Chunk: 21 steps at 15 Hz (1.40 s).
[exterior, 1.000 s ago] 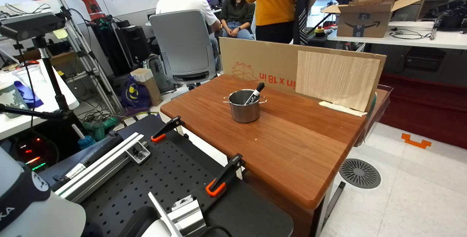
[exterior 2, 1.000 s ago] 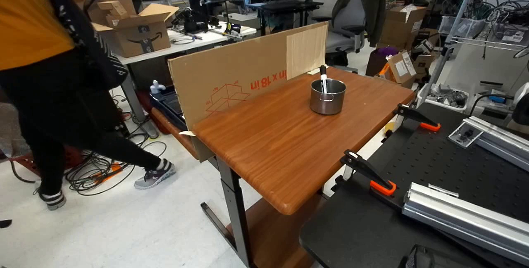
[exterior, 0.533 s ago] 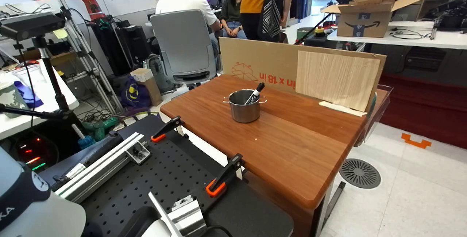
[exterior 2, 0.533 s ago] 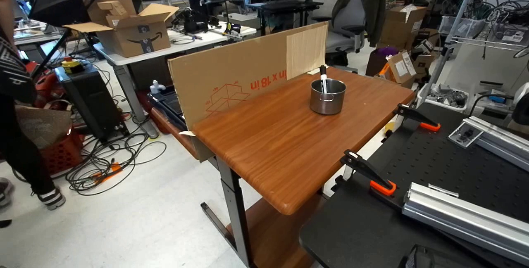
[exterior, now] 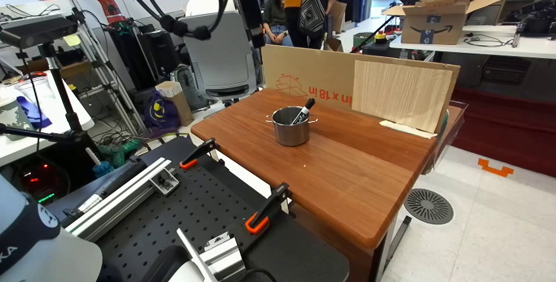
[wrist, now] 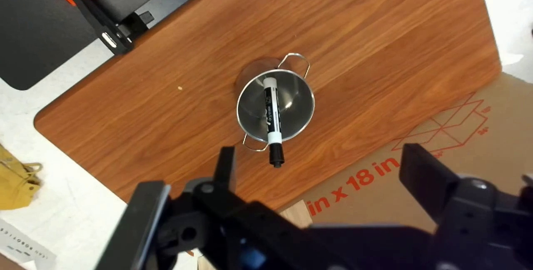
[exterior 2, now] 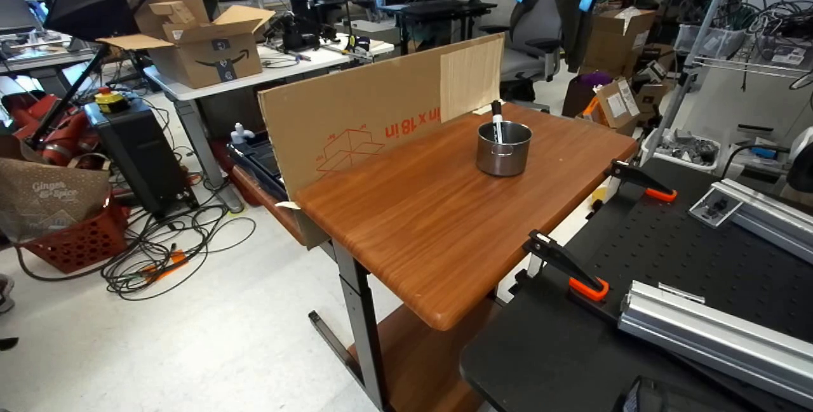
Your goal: Remove the marker from the pot and put it on the table
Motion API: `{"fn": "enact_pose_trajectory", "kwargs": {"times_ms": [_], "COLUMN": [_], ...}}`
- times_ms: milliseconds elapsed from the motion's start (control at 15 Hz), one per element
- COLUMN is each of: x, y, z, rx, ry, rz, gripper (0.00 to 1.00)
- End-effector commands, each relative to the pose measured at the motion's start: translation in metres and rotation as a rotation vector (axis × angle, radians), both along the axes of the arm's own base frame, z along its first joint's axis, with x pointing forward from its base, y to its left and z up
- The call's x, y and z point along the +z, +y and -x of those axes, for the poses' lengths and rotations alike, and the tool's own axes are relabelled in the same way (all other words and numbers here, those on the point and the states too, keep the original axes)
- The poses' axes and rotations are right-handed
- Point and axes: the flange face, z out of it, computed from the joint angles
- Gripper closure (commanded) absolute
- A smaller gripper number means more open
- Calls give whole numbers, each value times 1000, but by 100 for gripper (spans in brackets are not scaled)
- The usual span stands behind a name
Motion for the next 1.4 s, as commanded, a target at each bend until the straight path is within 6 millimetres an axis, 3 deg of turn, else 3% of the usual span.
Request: {"fn": "enact_pose_trajectory", "kwargs": {"times_ms": [0,333,800,1333], "x": [-30,-78,-135,-171], "y": [-12,-27,-48,-30], "z": [-35,-70,-94,-103], "rx": [-68,-127,-173,-170], "ry": [-23,-29,-22,10], "rz": [0,23,103,123], "gripper": [0,0,0,0]}}
